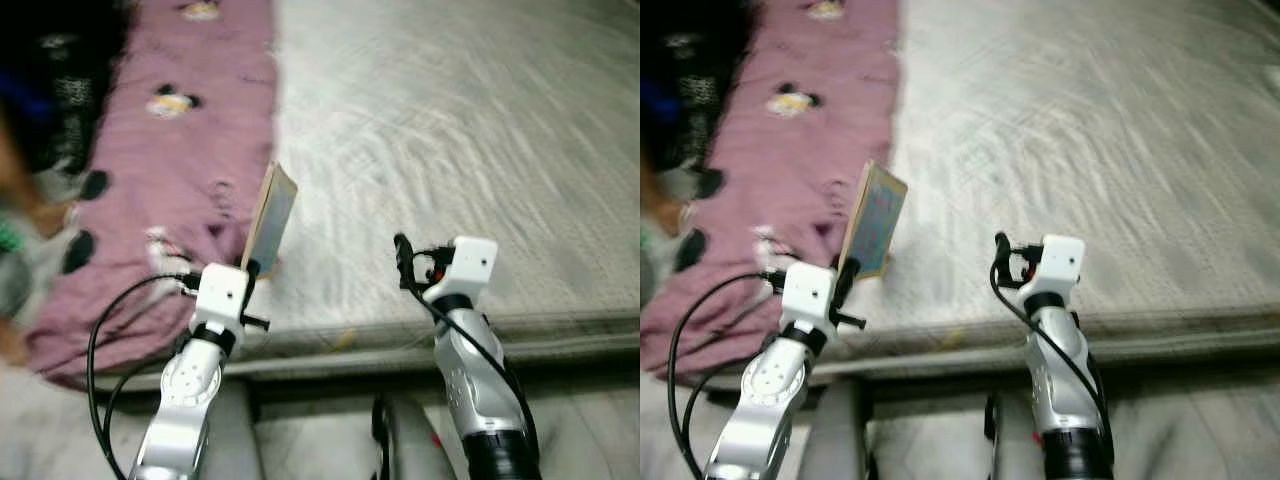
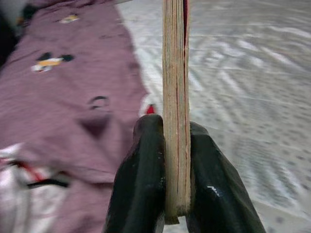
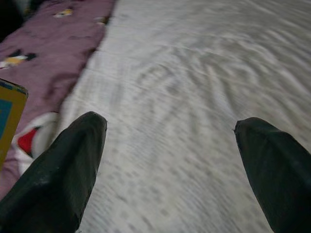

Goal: Clean up the room

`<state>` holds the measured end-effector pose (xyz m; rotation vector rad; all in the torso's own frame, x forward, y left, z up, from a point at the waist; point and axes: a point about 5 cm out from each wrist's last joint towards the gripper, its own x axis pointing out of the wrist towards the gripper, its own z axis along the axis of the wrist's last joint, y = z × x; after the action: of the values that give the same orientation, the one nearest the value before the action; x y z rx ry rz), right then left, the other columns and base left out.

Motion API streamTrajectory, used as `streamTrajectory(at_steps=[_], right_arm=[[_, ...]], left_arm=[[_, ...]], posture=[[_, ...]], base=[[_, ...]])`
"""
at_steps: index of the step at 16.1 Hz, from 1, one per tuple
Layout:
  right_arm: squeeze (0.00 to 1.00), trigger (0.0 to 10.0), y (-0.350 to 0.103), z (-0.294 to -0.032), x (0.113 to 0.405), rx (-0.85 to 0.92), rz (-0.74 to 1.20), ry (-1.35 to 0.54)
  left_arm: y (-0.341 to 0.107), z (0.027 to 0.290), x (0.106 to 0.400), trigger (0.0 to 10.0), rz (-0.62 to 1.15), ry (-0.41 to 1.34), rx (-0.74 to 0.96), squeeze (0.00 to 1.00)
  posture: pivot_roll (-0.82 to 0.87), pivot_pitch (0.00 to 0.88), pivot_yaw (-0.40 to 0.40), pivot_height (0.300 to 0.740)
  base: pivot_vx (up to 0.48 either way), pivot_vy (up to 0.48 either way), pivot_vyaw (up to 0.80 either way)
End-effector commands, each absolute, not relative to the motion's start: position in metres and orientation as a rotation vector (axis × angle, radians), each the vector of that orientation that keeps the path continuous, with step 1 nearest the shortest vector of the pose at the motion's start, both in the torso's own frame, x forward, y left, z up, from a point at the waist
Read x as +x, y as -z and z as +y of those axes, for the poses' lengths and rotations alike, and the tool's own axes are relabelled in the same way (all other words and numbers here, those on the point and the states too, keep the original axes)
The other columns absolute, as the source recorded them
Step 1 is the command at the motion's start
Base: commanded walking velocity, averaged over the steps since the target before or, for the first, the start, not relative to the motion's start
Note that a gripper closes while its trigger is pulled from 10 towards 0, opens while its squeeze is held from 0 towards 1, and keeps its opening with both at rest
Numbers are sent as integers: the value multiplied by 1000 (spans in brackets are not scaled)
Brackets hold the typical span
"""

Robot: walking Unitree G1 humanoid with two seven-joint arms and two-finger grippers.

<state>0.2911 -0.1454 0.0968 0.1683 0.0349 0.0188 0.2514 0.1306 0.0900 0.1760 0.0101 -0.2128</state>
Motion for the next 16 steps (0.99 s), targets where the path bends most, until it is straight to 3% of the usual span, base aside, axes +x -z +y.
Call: streamTrajectory(at_steps=[1,9,16], right_arm=[[0,10000,-95,-144,289,160,32,-19],[0,10000,-91,-149,285,119,28,29],[0,10000,-87,-149,286,116,32,35]], left_arm=[[-95,132,253,10000,-23,207,180,0],[-92,133,254,10000,-13,216,177,0],[-85,132,255,10000,10,228,159,0]], posture=[[19,60,24,654],[22,53,31,740],[27,27,35,740]], base=[[0,0,0],[0,0,0],[0,0,0]])
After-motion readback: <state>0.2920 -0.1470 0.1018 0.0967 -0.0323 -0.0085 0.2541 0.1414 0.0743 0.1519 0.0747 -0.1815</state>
